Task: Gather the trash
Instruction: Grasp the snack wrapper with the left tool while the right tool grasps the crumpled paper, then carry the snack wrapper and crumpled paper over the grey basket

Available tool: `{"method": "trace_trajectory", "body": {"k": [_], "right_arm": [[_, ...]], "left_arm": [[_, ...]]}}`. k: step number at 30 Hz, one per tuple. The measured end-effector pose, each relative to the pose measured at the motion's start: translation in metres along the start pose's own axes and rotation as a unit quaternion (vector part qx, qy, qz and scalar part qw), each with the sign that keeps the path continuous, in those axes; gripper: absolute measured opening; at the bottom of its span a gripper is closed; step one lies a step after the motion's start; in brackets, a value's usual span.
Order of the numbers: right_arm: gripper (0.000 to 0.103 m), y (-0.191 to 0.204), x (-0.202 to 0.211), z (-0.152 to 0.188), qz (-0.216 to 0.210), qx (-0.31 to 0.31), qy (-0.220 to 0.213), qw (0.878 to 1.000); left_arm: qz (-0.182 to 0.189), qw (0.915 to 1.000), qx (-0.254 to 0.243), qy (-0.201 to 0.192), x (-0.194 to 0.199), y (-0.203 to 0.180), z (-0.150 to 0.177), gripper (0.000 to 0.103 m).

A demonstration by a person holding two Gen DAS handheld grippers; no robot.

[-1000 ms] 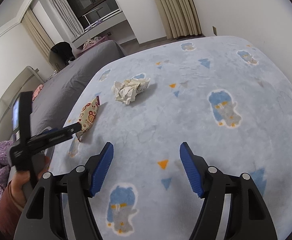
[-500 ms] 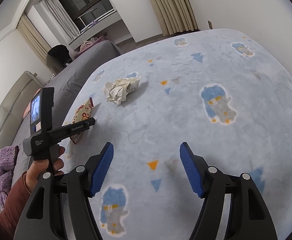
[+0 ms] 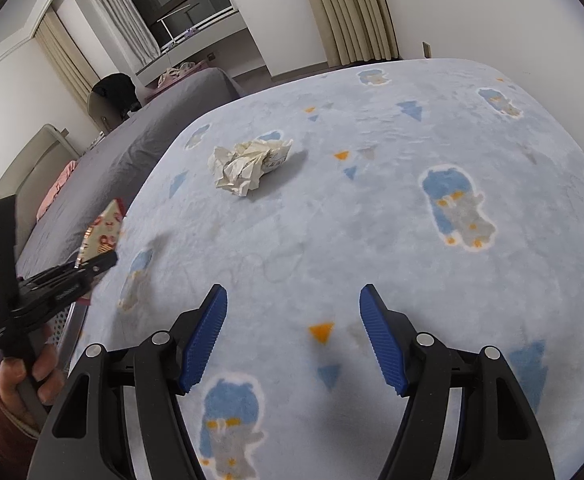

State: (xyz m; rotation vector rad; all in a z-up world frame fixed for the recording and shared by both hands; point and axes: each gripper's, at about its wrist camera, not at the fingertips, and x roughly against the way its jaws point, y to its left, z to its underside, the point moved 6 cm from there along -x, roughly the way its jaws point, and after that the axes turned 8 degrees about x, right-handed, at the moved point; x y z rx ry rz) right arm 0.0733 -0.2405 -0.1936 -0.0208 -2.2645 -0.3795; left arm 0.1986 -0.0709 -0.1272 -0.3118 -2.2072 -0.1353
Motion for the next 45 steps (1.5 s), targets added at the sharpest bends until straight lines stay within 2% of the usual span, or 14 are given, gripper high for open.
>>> {"method": "trace_trajectory", "body": {"k": [4, 10, 13, 18, 19, 21, 26, 33, 35, 36, 37, 45], "right_arm": [[0.066, 0.018, -0.014, -0.012, 0.012, 0.021, 0.004, 1.0], [0.066, 0.041, -0.048, -0.043, 0.03, 0.036, 0.007, 0.999], [0.071, 0.047, -0.066, -0.057, 0.041, 0.034, 0.005, 0.999], [0.073, 0.049, -0.094, -0.081, 0.067, 0.03, 0.013, 0.997], [0.077, 0.049, -0.1, -0.085, 0.068, 0.025, 0.013, 0.997], [0.079, 0.049, -0.109, -0.092, 0.068, 0.012, 0.013, 0.998], [0.079, 0.049, -0.134, -0.104, 0.084, -0.003, 0.032, 0.996], [0.079, 0.044, -0.153, -0.117, 0.109, -0.005, 0.036, 0.993], [0.078, 0.045, -0.152, -0.118, 0.112, 0.001, 0.028, 0.993], [0.074, 0.046, -0.149, -0.117, 0.112, 0.007, 0.023, 0.993], [0.059, 0.047, -0.147, -0.117, 0.115, 0.014, 0.021, 0.993], [0.058, 0.06, -0.111, -0.098, 0.11, 0.038, -0.001, 0.993]], "left_arm": [[0.008, 0.9996, 0.02, -0.02, 0.006, 0.018, -0.003, 0.021], [0.029, 0.999, 0.034, -0.003, -0.003, 0.028, 0.002, 0.021], [0.024, 0.9989, 0.039, -0.007, -0.004, 0.036, 0.0, 0.021], [0.011, 0.9977, 0.064, -0.021, 0.002, 0.06, -0.008, 0.021], [0.008, 0.9975, 0.065, -0.024, 0.003, 0.063, -0.009, 0.021], [0.009, 0.9971, 0.072, -0.023, 0.004, 0.068, -0.01, 0.021], [0.012, 0.9969, 0.075, -0.02, 0.005, 0.071, -0.009, 0.021], [0.013, 0.997, 0.074, -0.018, 0.004, 0.07, -0.009, 0.021], [0.014, 0.997, 0.075, -0.017, 0.004, 0.07, -0.009, 0.021], [0.015, 0.9969, 0.075, -0.017, 0.004, 0.071, -0.009, 0.021], [0.015, 0.9969, 0.076, -0.017, 0.004, 0.071, -0.009, 0.021], [0.015, 0.9968, 0.076, -0.016, 0.005, 0.072, -0.007, 0.021]]}}
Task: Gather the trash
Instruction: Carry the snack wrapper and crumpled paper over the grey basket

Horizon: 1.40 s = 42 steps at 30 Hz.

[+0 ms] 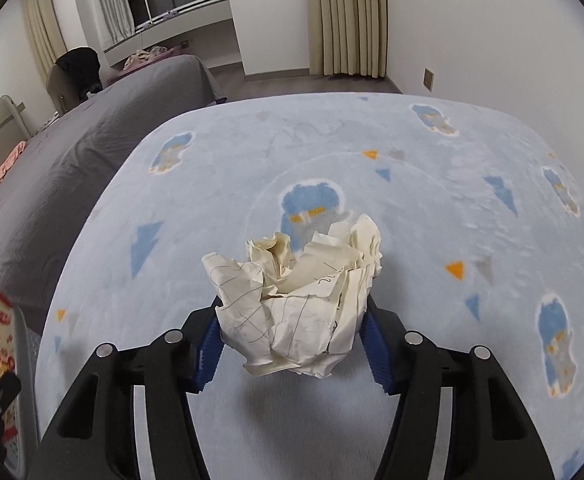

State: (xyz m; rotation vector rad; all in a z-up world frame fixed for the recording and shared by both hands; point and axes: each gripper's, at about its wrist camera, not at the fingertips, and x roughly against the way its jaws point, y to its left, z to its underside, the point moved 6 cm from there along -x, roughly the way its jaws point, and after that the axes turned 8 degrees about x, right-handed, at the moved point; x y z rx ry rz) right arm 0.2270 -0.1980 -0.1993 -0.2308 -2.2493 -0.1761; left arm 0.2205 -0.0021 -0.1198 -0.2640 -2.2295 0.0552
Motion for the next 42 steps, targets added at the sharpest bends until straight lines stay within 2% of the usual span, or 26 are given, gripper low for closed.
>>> {"method": "trace_trajectory", "body": {"k": [5, 10, 14, 21, 30, 42], "right_arm": [[0.058, 0.001, 0.031, 0.026, -0.02, -0.005, 0.0, 1.0], [0.058, 0.002, 0.061, 0.054, -0.04, -0.009, 0.0, 0.999], [0.058, 0.007, 0.078, 0.077, -0.061, -0.007, 0.005, 0.998], [0.058, 0.024, 0.095, 0.105, -0.093, 0.009, 0.015, 0.996], [0.058, 0.084, 0.109, 0.092, -0.152, 0.052, -0.006, 0.987], [0.058, 0.195, 0.104, 0.052, -0.222, 0.129, -0.026, 0.966]], "left_arm": [[0.004, 1.0, -0.001, 0.001, 0.006, 0.003, 0.005, 0.021], [-0.007, 0.9999, -0.007, -0.007, 0.014, 0.003, 0.013, 0.021], [-0.017, 0.9997, -0.006, -0.014, 0.024, 0.005, 0.022, 0.021], [-0.032, 0.9994, 0.015, -0.003, 0.047, 0.022, 0.049, 0.021], [-0.068, 0.9964, 0.045, -0.023, 0.077, 0.071, 0.048, 0.021], [-0.142, 0.9849, 0.08, -0.057, 0.088, 0.152, 0.024, 0.021]]}}
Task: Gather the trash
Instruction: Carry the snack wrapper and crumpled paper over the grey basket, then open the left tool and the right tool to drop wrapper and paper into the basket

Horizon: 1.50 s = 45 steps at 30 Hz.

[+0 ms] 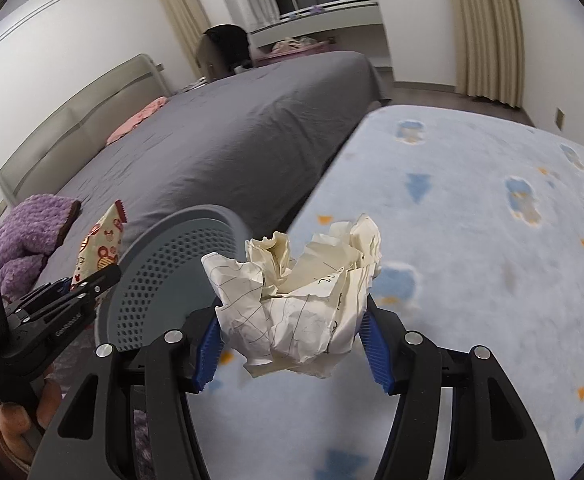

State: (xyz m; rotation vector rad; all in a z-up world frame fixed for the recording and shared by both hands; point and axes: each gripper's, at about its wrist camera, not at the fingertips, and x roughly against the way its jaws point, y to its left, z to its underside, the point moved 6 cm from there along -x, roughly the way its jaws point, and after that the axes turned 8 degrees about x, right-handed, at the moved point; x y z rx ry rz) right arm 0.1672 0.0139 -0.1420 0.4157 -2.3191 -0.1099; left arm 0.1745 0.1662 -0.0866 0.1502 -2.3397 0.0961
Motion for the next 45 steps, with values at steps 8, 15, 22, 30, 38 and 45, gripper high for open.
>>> {"method": "trace_trajectory", "body": {"k": [8, 15, 22, 30, 38, 45], "right_arm": [[0.058, 0.045, -0.038, -0.011, -0.021, 0.049, 0.018, 0.998], [0.058, 0.065, -0.069, -0.015, -0.039, 0.067, 0.037, 0.996], [0.058, 0.08, -0.086, -0.019, -0.054, 0.074, 0.044, 0.995], [0.065, 0.089, -0.086, -0.023, -0.055, 0.085, 0.036, 0.994], [0.071, 0.088, -0.085, -0.024, -0.051, 0.082, 0.036, 0.995], [0.075, 0.088, -0.084, -0.025, -0.049, 0.082, 0.034, 0.995]], "left_arm": [[-0.022, 0.9989, 0.032, 0.024, -0.029, 0.032, 0.01, 0.021], [-0.022, 0.9981, 0.047, 0.033, -0.041, 0.046, 0.009, 0.021], [-0.038, 0.9975, 0.051, 0.03, -0.044, 0.057, 0.006, 0.023], [-0.045, 0.9963, 0.065, 0.036, -0.046, 0.066, 0.008, 0.032], [-0.058, 0.9953, 0.074, 0.025, -0.042, 0.074, 0.007, 0.069], [-0.057, 0.9951, 0.077, 0.027, -0.042, 0.075, 0.007, 0.073]]}}
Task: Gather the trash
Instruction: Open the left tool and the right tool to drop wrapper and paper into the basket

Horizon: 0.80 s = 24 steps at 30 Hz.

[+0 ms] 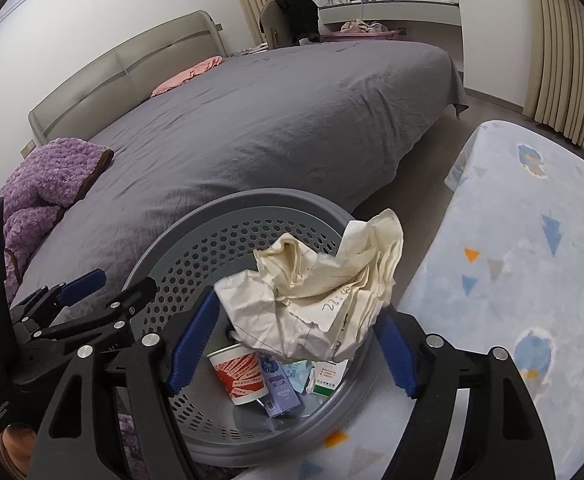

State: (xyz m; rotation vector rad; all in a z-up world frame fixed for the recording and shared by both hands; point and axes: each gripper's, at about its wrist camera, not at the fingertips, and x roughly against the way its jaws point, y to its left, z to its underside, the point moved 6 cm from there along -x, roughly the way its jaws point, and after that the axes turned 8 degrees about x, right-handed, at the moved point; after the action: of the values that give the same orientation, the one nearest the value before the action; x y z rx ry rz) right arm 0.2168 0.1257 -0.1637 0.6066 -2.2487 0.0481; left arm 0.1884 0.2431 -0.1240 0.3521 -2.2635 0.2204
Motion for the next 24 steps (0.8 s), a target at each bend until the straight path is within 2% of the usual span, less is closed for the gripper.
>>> {"method": "trace_trajectory", "body": {"k": [24], "right_arm": [[0.075, -0.0047, -0.0018, 0.0053, 0.009, -0.009, 0.003, 1.0]], "left_arm": [[0.001, 1.0, 0.002, 0.002, -0.0008, -0.0003, 0.0002, 0.082]]}}
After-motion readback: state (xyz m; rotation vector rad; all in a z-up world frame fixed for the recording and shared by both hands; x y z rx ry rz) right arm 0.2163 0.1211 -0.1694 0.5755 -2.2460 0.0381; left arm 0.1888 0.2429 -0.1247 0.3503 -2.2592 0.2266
